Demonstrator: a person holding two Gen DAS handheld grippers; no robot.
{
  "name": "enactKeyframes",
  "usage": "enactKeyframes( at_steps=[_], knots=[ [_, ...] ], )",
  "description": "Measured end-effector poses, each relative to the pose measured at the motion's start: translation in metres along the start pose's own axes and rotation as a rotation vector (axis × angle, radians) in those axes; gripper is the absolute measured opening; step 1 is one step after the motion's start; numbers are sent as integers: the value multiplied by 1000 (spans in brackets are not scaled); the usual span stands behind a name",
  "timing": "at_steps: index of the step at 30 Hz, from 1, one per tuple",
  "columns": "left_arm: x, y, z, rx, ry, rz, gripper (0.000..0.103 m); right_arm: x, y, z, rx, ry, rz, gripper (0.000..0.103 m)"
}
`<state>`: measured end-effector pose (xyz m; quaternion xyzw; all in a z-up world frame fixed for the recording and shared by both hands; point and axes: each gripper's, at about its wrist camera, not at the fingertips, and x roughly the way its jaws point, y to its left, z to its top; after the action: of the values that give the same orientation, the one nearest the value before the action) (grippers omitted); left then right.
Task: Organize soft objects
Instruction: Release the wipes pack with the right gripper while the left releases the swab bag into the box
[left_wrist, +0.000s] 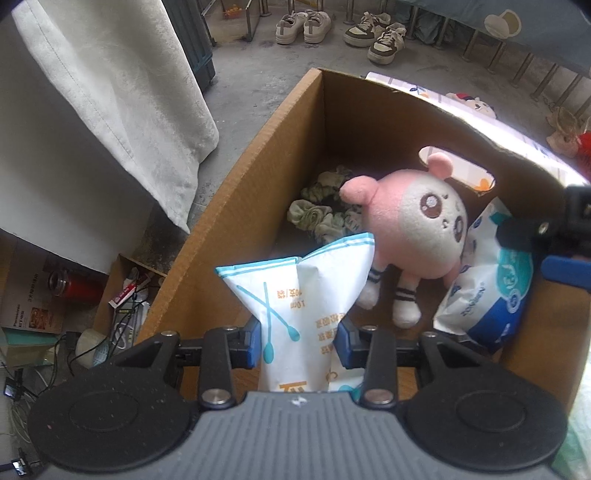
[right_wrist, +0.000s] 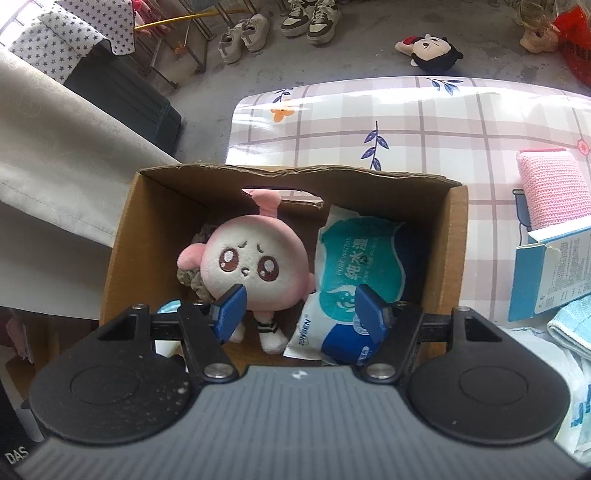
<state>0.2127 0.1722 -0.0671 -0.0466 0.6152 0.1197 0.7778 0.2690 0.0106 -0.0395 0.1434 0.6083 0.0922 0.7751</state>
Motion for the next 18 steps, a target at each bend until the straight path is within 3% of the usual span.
enactKeyframes(
  at_steps=[4,11,14,18],
  knots=[
    [7,1,2,13,-3,27,40,-8,1,1,15,-33,67,64],
    [21,-11,11,72,-15,53,43,-15,-1,-7,27,-34,97,64],
    [24,-19,14,127,-37,90,61,-14,-3,-11,33,-29,103,65],
    [21,-27,16,188,-70,116,71,-10,-7,-14,37,-21,105,65]
  ],
)
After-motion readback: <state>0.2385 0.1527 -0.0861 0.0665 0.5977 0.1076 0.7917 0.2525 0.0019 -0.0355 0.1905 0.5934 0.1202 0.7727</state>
